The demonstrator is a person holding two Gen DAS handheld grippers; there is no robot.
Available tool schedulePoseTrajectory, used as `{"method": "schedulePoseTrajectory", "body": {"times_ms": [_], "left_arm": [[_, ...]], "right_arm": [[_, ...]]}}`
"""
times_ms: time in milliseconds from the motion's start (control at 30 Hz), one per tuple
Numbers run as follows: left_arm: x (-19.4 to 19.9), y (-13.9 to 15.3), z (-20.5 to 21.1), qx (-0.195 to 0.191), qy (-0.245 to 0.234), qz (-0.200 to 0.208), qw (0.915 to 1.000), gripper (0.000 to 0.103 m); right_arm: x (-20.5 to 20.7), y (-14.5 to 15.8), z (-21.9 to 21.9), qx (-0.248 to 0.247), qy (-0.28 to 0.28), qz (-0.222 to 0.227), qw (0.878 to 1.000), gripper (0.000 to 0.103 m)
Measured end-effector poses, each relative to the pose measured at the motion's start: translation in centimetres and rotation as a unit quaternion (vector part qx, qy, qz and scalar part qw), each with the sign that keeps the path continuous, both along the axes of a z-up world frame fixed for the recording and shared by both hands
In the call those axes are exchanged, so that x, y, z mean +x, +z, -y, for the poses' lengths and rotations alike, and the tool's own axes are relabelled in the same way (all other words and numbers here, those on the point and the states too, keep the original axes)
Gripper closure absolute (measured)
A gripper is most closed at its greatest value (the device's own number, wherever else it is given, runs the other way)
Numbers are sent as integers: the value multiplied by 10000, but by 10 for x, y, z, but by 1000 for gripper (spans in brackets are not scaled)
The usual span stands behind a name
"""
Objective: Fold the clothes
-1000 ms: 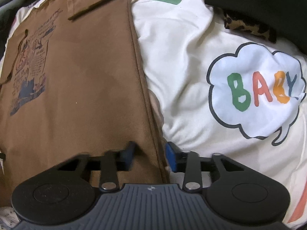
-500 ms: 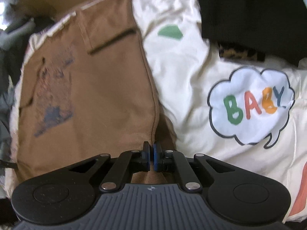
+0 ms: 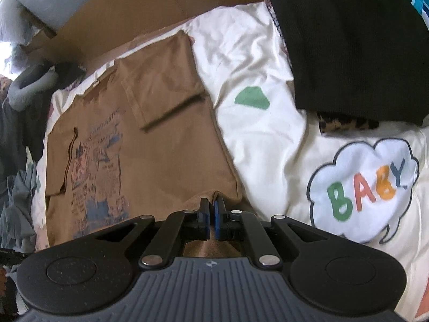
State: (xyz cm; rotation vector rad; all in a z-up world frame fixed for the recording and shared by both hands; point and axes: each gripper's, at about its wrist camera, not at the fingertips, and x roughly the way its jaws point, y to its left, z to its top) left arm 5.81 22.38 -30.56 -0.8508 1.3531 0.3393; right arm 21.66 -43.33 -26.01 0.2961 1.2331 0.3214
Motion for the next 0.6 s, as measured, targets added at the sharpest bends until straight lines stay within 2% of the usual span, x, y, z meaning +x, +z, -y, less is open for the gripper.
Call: {"method": "schedulePoseTrajectory", "body": {"times_ms": [233, 467, 600], "left_arm": [[32, -8, -10, 209, 97, 183, 9996, 100], [51, -22, -18, 413, 120, 98, 9990, 100], [51, -30, -15, 352, 78, 67, 9993, 99]], "right_arm": [[25, -21, -11, 8, -141, 11, 9999, 101], [52, -39, -24, -50, -197, 51, 9998, 101], [58, -56, -31, -27, -188, 18, 9998, 100]]}}
